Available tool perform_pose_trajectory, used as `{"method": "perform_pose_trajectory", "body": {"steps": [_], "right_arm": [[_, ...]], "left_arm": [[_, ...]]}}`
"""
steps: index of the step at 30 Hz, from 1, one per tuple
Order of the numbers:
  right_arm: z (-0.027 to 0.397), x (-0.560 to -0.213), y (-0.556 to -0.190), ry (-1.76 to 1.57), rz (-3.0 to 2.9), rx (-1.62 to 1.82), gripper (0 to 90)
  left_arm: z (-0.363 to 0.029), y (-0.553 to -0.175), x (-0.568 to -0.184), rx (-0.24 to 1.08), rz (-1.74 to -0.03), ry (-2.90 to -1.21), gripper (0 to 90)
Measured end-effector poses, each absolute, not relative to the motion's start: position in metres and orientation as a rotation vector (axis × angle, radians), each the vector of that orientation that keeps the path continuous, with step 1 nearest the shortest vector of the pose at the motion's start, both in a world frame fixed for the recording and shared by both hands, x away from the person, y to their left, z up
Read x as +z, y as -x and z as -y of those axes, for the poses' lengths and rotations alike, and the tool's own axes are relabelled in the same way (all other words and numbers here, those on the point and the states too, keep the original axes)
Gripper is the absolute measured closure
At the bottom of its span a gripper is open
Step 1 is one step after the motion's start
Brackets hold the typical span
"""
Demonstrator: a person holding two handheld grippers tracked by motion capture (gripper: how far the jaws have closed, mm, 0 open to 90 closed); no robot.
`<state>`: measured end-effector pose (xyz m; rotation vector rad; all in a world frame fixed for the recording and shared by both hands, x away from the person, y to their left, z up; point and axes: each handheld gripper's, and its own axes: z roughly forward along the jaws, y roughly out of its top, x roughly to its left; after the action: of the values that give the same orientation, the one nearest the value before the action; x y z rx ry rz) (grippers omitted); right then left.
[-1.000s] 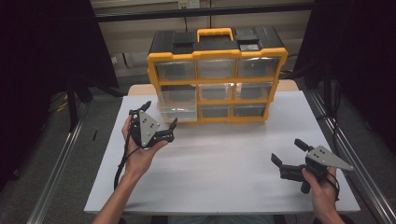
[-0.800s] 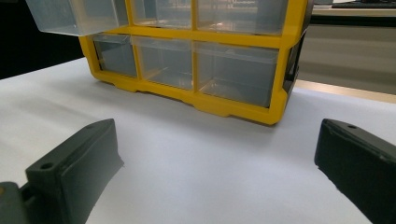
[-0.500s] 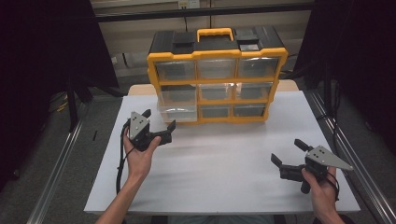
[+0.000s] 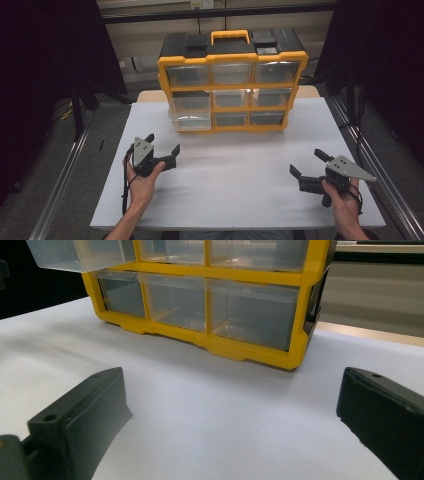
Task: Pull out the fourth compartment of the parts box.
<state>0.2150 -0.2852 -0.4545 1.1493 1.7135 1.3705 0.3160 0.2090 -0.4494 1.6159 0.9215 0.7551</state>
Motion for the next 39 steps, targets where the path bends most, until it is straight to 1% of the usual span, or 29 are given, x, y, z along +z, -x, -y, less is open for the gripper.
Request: {"method": "perform_pose_trajectory", "body": {"steps": [3, 5, 13, 14, 16, 17, 21, 23, 24, 26, 28, 31, 33, 35, 39], "right_arm": [[0.286, -0.455, -0.215, -1.153, -1.713, 1.369, 0.0], [0.285, -0.454, -0.215, -1.150, -1.717, 1.368, 0.0], [0.286, -0.454, -0.214, -1.156, -1.721, 1.368, 0.0], [0.287, -0.454, -0.214, -1.153, -1.717, 1.366, 0.0], [0.287, -0.454, -0.213, -1.149, -1.718, 1.366, 0.0], [0.287, -0.454, -0.213, -1.149, -1.718, 1.366, 0.0], [0.288, -0.454, -0.213, -1.157, -1.714, 1.365, 0.0], [0.288, -0.454, -0.213, -1.158, -1.708, 1.361, 0.0], [0.288, -0.454, -0.213, -1.153, -1.712, 1.360, 0.0], [0.288, -0.454, -0.213, -1.156, -1.709, 1.358, 0.0], [0.290, -0.455, -0.214, -1.170, -1.712, 1.356, 0.1], [0.290, -0.455, -0.213, -1.164, -1.711, 1.354, 0.1], [0.289, -0.455, -0.213, -1.163, -1.711, 1.355, 0.0], [0.289, -0.455, -0.214, -1.165, -1.717, 1.357, 0.0], [0.289, -0.457, -0.217, -1.174, -1.717, 1.350, 0.2]], "left_arm": [[-0.215, -0.312, -0.453, 0.713, -0.944, -1.594, 4.1], [-0.217, -0.310, -0.454, 0.709, -0.930, -1.602, 3.9], [-0.227, -0.295, -0.452, 0.733, -0.905, -1.631, 3.9], [-0.229, -0.289, -0.450, 0.729, -0.879, -1.631, 3.8], [-0.232, -0.283, -0.447, 0.770, -0.851, -1.643, 3.7], [-0.232, -0.283, -0.447, 0.770, -0.851, -1.643, 3.7], [-0.242, -0.273, -0.448, 0.765, -0.885, -1.606, 3.7], [-0.248, -0.268, -0.449, 0.789, -0.907, -1.609, 3.7], [-0.254, -0.265, -0.451, 0.767, -0.916, -1.605, 3.6], [-0.256, -0.264, -0.452, 0.774, -0.932, -1.596, 3.5], [-0.263, -0.261, -0.454, 0.753, -0.972, -1.585, 3.5], [-0.267, -0.260, -0.454, 0.778, -0.967, -1.599, 3.5], [-0.269, -0.258, -0.455, 0.756, -0.958, -1.615, 3.5], [-0.272, -0.254, -0.455, 0.796, -0.963, -1.650, 3.4], [-0.275, -0.260, -0.453, 0.825, -0.977, -1.604, 3.4]]}}
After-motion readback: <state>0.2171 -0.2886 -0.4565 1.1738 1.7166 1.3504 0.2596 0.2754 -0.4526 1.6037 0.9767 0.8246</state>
